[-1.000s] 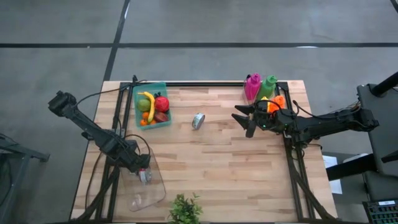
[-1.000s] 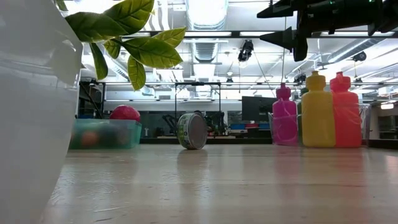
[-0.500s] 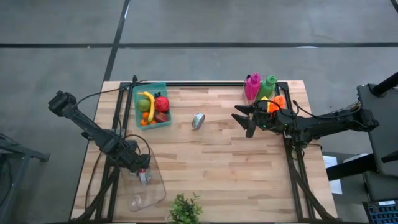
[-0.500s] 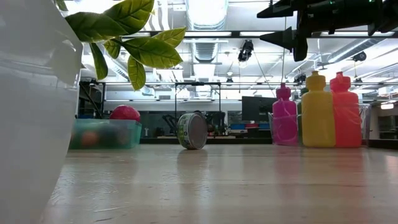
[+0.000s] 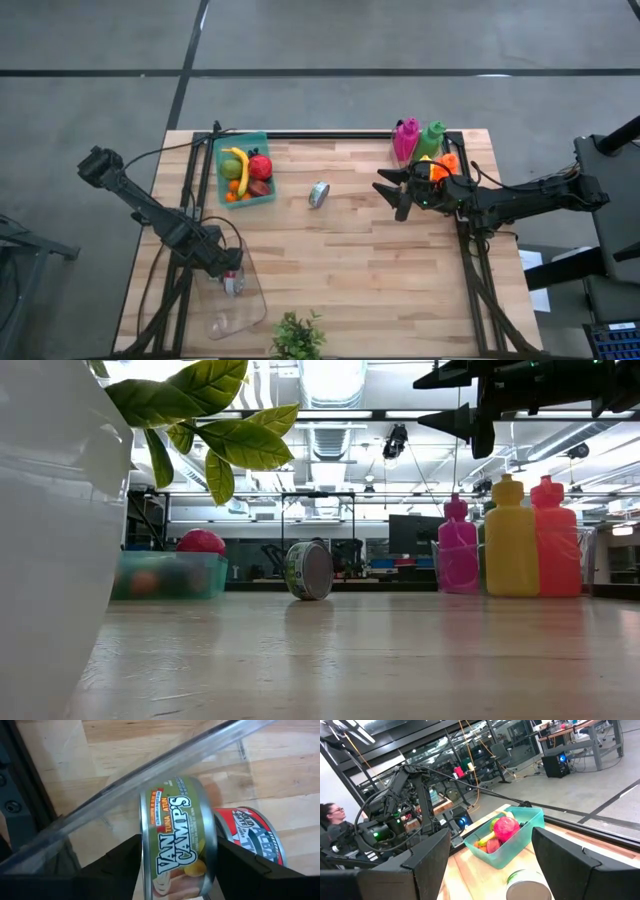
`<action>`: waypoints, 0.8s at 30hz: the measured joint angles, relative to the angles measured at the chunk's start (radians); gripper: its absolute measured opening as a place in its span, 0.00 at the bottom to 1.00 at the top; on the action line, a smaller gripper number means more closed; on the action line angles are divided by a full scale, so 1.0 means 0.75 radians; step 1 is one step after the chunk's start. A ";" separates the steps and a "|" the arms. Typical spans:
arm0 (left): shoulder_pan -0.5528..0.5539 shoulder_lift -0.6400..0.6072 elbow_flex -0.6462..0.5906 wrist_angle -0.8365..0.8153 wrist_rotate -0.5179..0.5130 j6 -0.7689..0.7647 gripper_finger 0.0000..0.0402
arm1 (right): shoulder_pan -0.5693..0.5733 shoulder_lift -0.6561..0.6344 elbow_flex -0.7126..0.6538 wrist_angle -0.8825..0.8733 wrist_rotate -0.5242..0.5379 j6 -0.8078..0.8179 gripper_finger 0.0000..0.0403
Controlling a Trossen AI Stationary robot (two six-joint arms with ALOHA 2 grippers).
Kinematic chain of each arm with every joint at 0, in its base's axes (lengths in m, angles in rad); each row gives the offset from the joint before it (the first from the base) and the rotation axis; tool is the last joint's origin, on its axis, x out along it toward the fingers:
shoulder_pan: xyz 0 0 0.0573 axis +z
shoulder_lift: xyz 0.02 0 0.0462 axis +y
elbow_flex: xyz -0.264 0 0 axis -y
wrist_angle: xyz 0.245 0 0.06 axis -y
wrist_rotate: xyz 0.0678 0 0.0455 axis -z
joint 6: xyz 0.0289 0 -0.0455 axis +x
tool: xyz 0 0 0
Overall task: Pick & Place Food Item
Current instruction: Put the bottom green tuna can into the left transparent bin
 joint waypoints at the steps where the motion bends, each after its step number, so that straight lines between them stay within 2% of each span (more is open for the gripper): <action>1: 0.000 0.000 0.000 -0.001 0.000 0.000 0.58 | 0.000 0.000 0.000 0.000 0.000 0.000 0.69; 17: 0.000 0.000 0.002 0.002 0.006 0.006 0.58 | 0.000 0.000 0.000 0.000 0.000 0.000 0.69; 24: 0.000 -0.001 0.003 0.001 0.006 0.006 0.51 | 0.000 0.000 0.000 0.000 0.000 0.000 0.69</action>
